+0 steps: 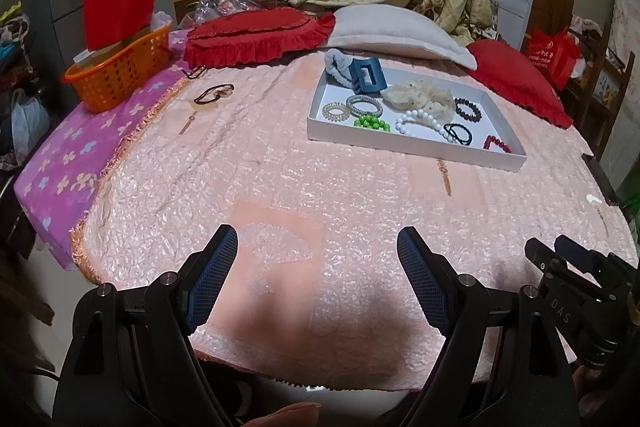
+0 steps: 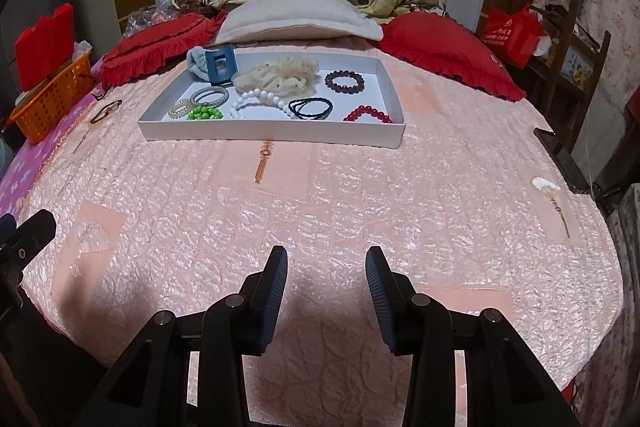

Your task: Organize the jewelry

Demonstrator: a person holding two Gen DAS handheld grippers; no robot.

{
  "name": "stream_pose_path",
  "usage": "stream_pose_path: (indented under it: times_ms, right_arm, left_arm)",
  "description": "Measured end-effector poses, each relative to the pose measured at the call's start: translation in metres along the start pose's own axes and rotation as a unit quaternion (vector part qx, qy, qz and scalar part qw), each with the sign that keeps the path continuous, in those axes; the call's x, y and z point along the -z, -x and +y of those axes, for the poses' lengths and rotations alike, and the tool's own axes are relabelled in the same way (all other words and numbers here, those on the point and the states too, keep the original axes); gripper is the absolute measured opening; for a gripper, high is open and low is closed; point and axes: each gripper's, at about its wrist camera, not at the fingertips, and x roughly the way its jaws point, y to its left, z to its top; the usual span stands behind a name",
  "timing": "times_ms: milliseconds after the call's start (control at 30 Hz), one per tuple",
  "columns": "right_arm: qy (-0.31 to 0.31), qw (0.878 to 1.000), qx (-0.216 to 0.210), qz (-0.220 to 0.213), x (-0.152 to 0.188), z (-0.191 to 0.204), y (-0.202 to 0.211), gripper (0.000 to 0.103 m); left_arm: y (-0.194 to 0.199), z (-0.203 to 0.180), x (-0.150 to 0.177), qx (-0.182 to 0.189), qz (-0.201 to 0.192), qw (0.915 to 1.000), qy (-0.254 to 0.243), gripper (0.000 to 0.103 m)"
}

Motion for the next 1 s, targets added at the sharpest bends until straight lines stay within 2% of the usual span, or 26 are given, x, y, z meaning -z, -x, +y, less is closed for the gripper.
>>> stream_pose_path:
  times_ms: [267,1000]
  right_arm:
    - [0.002,1.0,0.004,0.004,0.0,-0.001,-0.001,0.039]
    - [0.004,1.0,-0.005,0.014,0.003,0.001,-0.005,0.039]
  left_arm:
    - [-0.006,-0.007,0.003,0.002,0.015,0.9998,-0.016,0.082]
    - [-0.019,-0.006,0.007,0.012,0.048,0.9987,-0.01,0.082]
